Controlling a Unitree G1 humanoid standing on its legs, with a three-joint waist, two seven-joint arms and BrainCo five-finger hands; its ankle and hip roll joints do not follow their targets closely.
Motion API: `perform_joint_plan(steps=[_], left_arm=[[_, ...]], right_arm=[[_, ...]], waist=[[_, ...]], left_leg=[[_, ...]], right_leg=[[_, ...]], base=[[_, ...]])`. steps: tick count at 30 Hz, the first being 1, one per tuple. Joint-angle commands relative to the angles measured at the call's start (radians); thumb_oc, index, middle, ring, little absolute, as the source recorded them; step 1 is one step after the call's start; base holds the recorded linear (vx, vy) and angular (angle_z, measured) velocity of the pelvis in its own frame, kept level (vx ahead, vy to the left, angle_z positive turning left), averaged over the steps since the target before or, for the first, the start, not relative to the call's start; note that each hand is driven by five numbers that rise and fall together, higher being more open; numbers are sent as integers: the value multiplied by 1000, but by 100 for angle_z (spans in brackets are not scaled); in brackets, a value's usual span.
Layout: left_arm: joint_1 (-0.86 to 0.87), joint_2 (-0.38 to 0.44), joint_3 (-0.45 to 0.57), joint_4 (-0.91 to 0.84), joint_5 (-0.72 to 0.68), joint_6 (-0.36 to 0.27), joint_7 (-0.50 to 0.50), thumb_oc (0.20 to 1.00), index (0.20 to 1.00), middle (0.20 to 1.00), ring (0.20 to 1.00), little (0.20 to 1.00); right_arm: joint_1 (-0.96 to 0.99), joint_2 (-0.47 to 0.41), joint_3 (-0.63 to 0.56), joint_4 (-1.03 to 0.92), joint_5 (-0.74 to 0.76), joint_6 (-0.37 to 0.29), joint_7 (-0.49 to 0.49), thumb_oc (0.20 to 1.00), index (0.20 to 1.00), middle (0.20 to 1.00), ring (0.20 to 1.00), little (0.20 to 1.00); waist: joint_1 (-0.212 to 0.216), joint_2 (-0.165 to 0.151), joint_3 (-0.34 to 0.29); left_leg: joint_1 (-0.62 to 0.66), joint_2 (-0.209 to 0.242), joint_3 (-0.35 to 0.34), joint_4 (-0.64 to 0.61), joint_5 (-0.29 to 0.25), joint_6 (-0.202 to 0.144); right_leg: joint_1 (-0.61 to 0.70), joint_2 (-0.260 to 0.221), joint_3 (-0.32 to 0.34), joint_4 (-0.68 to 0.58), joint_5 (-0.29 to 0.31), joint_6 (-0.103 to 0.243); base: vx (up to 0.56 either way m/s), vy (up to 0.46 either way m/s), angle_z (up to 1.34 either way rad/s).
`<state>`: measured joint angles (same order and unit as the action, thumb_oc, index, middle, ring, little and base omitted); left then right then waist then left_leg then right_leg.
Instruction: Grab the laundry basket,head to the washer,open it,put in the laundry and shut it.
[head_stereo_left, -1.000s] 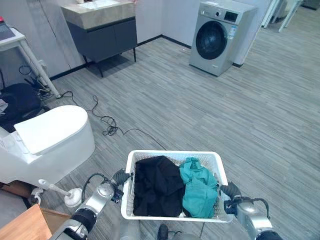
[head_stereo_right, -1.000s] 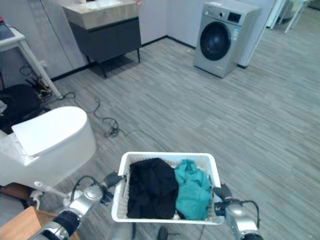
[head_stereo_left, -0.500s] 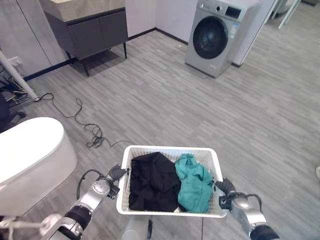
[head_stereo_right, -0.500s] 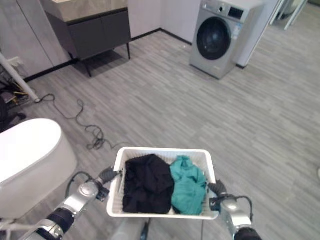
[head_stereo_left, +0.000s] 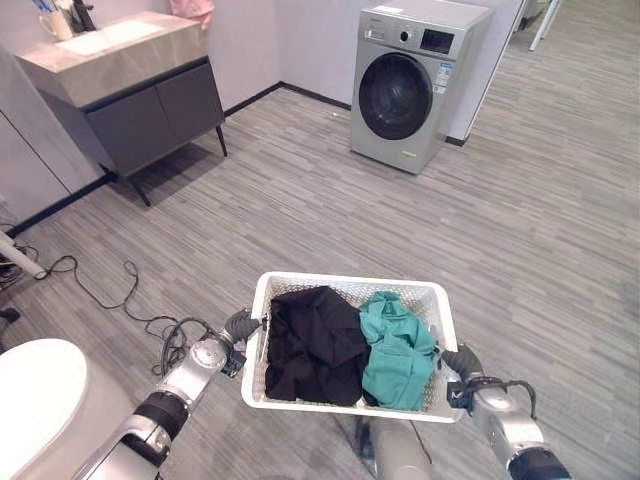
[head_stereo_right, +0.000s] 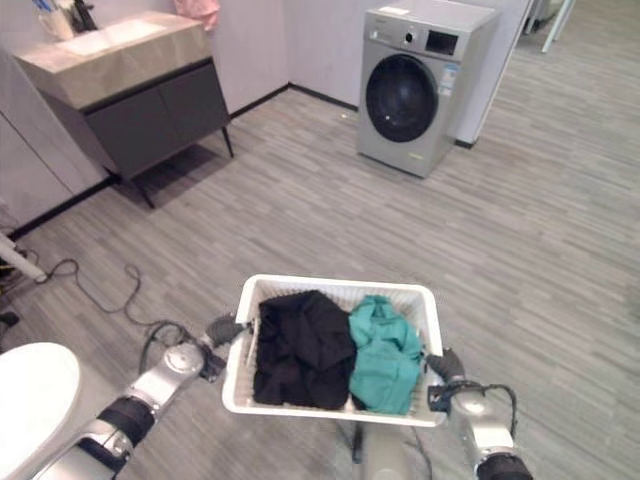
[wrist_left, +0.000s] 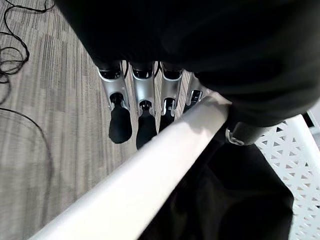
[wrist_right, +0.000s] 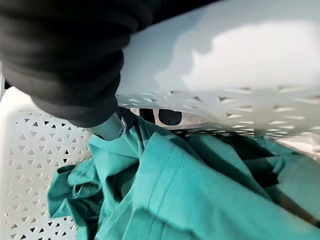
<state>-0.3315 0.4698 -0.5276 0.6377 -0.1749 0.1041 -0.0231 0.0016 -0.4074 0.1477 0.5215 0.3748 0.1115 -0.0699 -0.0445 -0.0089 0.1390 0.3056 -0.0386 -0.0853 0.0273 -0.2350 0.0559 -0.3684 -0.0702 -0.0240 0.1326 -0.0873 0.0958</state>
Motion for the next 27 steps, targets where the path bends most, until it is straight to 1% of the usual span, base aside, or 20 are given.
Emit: perform_joint_plan(steps=[1, 2, 4, 7, 8, 9, 10, 11, 12, 13, 14, 16, 17, 18, 20, 21, 22, 23, 26, 27], left_arm=[[-85, 26, 89, 11, -24, -89, 22, 200, 200, 200, 200, 200], [-85, 25, 89, 11, -24, -89, 22, 200, 200, 200, 200, 200], [-87, 23, 81, 10, -6, -92, 12, 200, 200, 200, 200, 200], [-94, 18, 70, 7, -10, -96, 11, 200, 200, 200, 200, 200], [-96, 12, 64, 13, -15, -97, 11, 200, 200, 200, 200, 200], [-98, 10, 55, 22, -19, -96, 13, 200, 200, 200, 200, 200], [-97, 10, 55, 22, -19, -95, 13, 200, 200, 200, 200, 200], [-92, 12, 58, 18, -27, -94, 9, 200, 200, 200, 200, 200], [-92, 21, 61, 5, -43, -83, 4, 200, 200, 200, 200, 200], [-95, 24, 60, 0, -46, -83, 7, 200, 200, 200, 200, 200], [-110, 18, 57, -11, -68, -72, 19, 200, 200, 200, 200, 200], [-119, 10, 55, -18, -85, -71, 29, 200, 200, 200, 200, 200], [-120, 5, 59, -15, -86, -73, 36, 200, 200, 200, 200, 200], [-108, 4, 71, -17, -87, -76, 37, 200, 200, 200, 200, 200], [-105, 6, 73, -16, -82, -79, 35, 200, 200, 200, 200, 200], [-104, 6, 73, -16, -82, -79, 35, 200, 200, 200, 200, 200], [-96, 9, 76, -17, -81, -82, 33, 200, 200, 200, 200, 200], [-86, 8, 81, -19, -82, -81, 29, 200, 200, 200, 200, 200], [-52, 15, 101, -31, -78, -87, 17, 200, 200, 200, 200, 200], [-42, 17, 107, -32, -71, -90, 15, 200, 200, 200, 200, 200]], right_arm=[[-78, -20, -35, -62, 82, -69, 105, 200, 200, 200, 200, 200], [-78, -20, -35, -62, 82, -69, 105, 200, 200, 200, 200, 200], [-60, -20, -44, -61, 82, -70, 113, 200, 200, 200, 200, 200], [-32, -35, -66, -58, 89, -64, 113, 200, 200, 200, 200, 200], [-26, -37, -68, -59, 96, -65, 112, 200, 200, 200, 200, 200], [-8, -36, -69, -56, 121, -69, 104, 200, 200, 200, 200, 200], [-7, -36, -69, -56, 121, -69, 104, 200, 200, 200, 200, 200], [-5, -37, -71, -53, 132, -73, 105, 200, 200, 200, 200, 200], [4, -46, -66, -49, 149, -74, 102, 200, 200, 200, 200, 200], [8, -49, -66, -57, 151, -74, 99, 200, 200, 200, 200, 200], [1, -57, -60, -72, 160, -74, 84, 200, 200, 200, 200, 200], [0, -52, -52, -83, 168, -75, 74, 200, 200, 200, 200, 200], [-3, -50, -45, -81, 173, -79, 76, 200, 200, 200, 200, 200], [-5, -40, -38, -85, 169, -78, 85, 200, 200, 200, 200, 200], [-15, -33, -26, -74, 163, -84, 90, 200, 200, 200, 200, 200], [-16, -33, -26, -73, 164, -84, 90, 200, 200, 200, 200, 200], [-29, -18, -19, -54, 178, -96, 91, 200, 200, 200, 200, 200], [-37, -10, -15, -42, 185, -101, 93, 200, 200, 200, 200, 200], [-58, 18, -2, -9, 202, -109, 107, 200, 200, 200, 200, 200], [-59, 29, -7, -2, 208, -110, 107, 200, 200, 200, 200, 200]], waist=[[4, 18, -1], [1, 21, 0], [-13, 17, -40], [-42, 23, -73], [-50, 27, -80], [-59, 27, -95], [-62, 30, -98], [-53, 20, -98], [-30, 1, -77], [-22, -20, -68], [4, -38, -34], [26, -46, -11], [45, -49, -1], [78, -43, 6], [99, -31, 4], [100, -36, 10], [121, -18, 8], [132, -14, 13], [167, -8, -5], [172, -8, -22]], left_leg=[[-67, -11, 29, 76, 26, -22], [-65, -7, 26, 76, 25, -23], [13, 23, 33, 55, 23, -53], [22, 69, 11, 104, 60, -85], [9, 88, 5, 161, 104, -98], [-46, 152, 25, 342, 242, -120], [-54, 154, 21, 352, 237, -121], [-102, 175, 36, 465, 311, -119], [-225, 190, 7, 728, 373, -86], [-283, 188, 13, 790, 394, -77], [-422, 199, 31, 835, 338, -54], [-519, 179, 55, 777, 300, -50], [-552, 144, 58, 694, 288, -54], [-584, 106, 59, 508, 290, -71], [-587, 84, 47, 288, 320, -89], [-573, 79, 51, 273, 325, -88], [-603, 63, 37, 115, 354, -97], [-610, 53, 43, 42, 363, -99], [-595, 50, 107, -56, 378, -89], [-574, 47, 92, -53, 392, -80]], right_leg=[[67, -44, -77, -199, 207, 100], [72, -42, -82, -201, 206, 100], [105, -48, -183, -178, 231, 93], [123, -13, -140, -111, 252, 68], [136, 4, -126, -94, 250, 54], [184, 48, -124, -65, 205, 5], [181, 49, -128, -64, 204, 4], [217, 57, -132, -67, 186, -19], [276, 105, -90, -57, 145, -80], [304, 103, -85, -65, 132, -88], [360, 106, -85, -78, 99, -102], [396, 109, -75, -68, 65, -107], [412, 114, -65, -59, 50, -102], [457, 131, -42, -54, 20, -93], [486, 147, -31, -55, -4, -85], [494, 141, -30, -56, -6, -85], [529, 167, -15, -62, -32, -82], [553, 174, -2, -61, -50, -83], [617, 186, 44, -41, -113, -79], [638, 182, 61, -27, -126, -75]], base=[[356, -90, 31], [540, -142, 10], [649, -222, -3], [488, -216, 26], [532, -353, 26], [526, -354, 5], [472, -361, 27], [412, -371, 50], [486, -490, 44], [541, -572, -19], [351, -359, -29], [331, -157, -14], [488, 6, -16], [542, 36, -27], [408, 40, -54], [429, 43, -67], [452, 49, -55], [622, 68, -77], [569, 111, -69], [682, 197, -25]])
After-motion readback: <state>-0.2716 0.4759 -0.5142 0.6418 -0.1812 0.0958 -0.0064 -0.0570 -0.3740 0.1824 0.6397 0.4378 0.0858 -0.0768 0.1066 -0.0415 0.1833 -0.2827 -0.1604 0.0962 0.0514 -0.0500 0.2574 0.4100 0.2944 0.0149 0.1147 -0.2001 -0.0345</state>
